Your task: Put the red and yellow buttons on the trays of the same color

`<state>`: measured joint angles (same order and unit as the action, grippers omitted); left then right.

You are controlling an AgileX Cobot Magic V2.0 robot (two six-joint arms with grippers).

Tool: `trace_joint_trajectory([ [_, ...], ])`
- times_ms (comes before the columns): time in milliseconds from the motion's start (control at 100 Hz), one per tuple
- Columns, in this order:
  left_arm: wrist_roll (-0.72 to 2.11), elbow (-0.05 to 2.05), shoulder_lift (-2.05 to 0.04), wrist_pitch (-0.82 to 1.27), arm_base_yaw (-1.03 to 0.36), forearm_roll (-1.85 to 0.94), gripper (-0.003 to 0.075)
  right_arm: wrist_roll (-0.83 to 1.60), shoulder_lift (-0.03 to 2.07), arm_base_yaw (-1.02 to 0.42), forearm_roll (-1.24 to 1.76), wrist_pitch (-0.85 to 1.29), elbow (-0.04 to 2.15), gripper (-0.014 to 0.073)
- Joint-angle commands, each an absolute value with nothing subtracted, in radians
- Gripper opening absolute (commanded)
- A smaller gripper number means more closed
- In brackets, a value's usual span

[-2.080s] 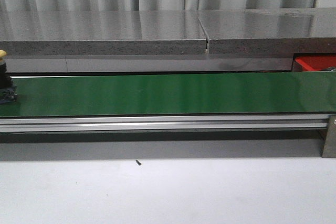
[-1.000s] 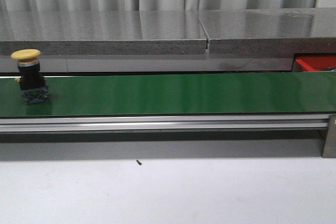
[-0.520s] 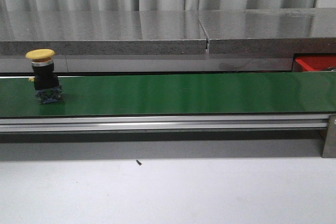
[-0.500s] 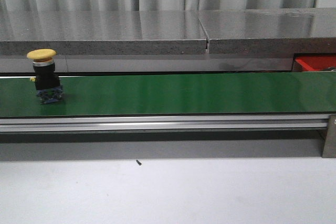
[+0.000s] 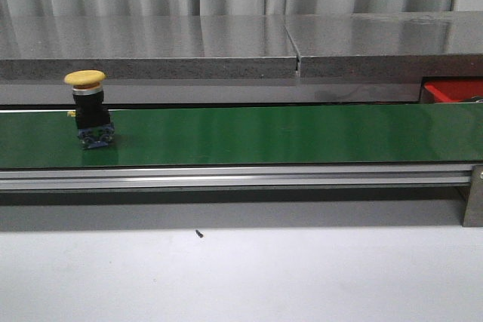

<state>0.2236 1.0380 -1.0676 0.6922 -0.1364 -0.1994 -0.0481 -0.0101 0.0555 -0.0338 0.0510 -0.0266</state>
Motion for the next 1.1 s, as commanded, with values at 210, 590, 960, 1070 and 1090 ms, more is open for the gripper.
trace_joint_trajectory([
  [210,0.217,0.886,-0.817,0.560,-0.206,-0.208,-0.0019,-0.048,-0.028,0.060,-0.033,-0.022,-0.026,-0.0114],
  [590,0.217,0.692,-0.435,0.616,-0.206,-0.208,-0.0019,-0.048,-0.028,0.060,-0.033,-0.023,-0.026,-0.0114],
  [960,0.217,0.626,-0.334,0.659,-0.206,-0.205,-0.0019,-0.048,-0.017,0.060,-0.033,0.000,0.025,-0.0114],
  [1070,0.217,0.626,-0.334,0.658,-0.206,-0.205,-0.0019,-0.049,0.034,0.059,-0.033,0.087,0.092,-0.0114],
  [1090,0.217,0.626,-0.334,0.658,-0.206,-0.205,-0.0019,-0.049,0.049,0.058,-0.033,0.102,0.106,-0.0114],
])
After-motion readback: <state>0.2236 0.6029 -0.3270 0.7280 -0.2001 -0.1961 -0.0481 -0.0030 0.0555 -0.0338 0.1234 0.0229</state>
